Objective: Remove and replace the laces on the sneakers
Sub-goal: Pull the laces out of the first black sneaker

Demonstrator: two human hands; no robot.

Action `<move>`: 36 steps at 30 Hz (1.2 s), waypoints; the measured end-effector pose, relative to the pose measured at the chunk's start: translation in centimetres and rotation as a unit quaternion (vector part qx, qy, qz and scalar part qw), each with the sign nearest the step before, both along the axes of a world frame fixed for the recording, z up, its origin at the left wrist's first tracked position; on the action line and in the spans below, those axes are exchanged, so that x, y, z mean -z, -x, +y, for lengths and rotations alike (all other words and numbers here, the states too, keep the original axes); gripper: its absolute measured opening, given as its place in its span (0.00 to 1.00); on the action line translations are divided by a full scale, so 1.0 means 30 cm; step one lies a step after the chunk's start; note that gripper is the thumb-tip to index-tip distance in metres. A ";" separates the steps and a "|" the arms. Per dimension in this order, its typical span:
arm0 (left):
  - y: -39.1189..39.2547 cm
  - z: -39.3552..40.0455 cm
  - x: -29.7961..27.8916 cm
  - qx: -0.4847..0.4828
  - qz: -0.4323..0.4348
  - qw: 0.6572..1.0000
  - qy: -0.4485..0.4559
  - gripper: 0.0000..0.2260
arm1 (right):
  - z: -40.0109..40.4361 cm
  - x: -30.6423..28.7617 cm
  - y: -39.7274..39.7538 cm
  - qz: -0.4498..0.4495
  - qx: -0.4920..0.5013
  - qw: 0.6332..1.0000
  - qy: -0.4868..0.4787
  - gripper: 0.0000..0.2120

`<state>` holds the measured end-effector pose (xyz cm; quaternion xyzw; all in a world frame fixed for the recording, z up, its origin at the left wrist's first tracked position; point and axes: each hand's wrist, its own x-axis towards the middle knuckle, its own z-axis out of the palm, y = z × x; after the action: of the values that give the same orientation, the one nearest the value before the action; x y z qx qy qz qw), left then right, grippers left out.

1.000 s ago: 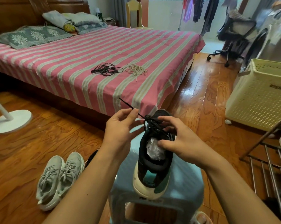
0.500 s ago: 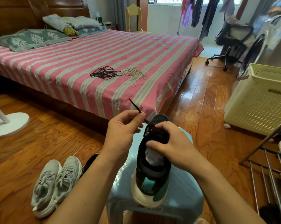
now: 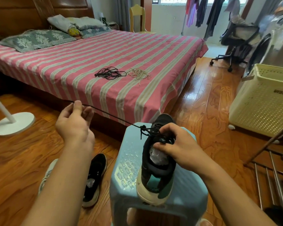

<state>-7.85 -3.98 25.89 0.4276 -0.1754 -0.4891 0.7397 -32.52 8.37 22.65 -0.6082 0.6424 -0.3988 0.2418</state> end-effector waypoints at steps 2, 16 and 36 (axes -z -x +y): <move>-0.097 -0.035 0.008 -0.074 0.077 0.994 -0.019 0.01 | 0.011 -0.008 0.023 -0.005 0.001 1.000 -0.010 0.16; 0.141 0.214 0.036 0.355 -0.572 0.737 -0.052 0.20 | 0.006 -0.055 -0.137 0.046 0.148 0.987 -0.049 0.18; 0.154 0.271 0.084 0.293 -0.570 0.750 0.167 0.07 | 0.043 -0.048 -0.036 -0.082 0.008 0.994 -0.070 0.05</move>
<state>-12.46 4.14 23.37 0.4242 -0.7598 -0.3102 0.3828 -31.45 9.66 24.09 -0.5493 0.6517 -0.4035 0.3326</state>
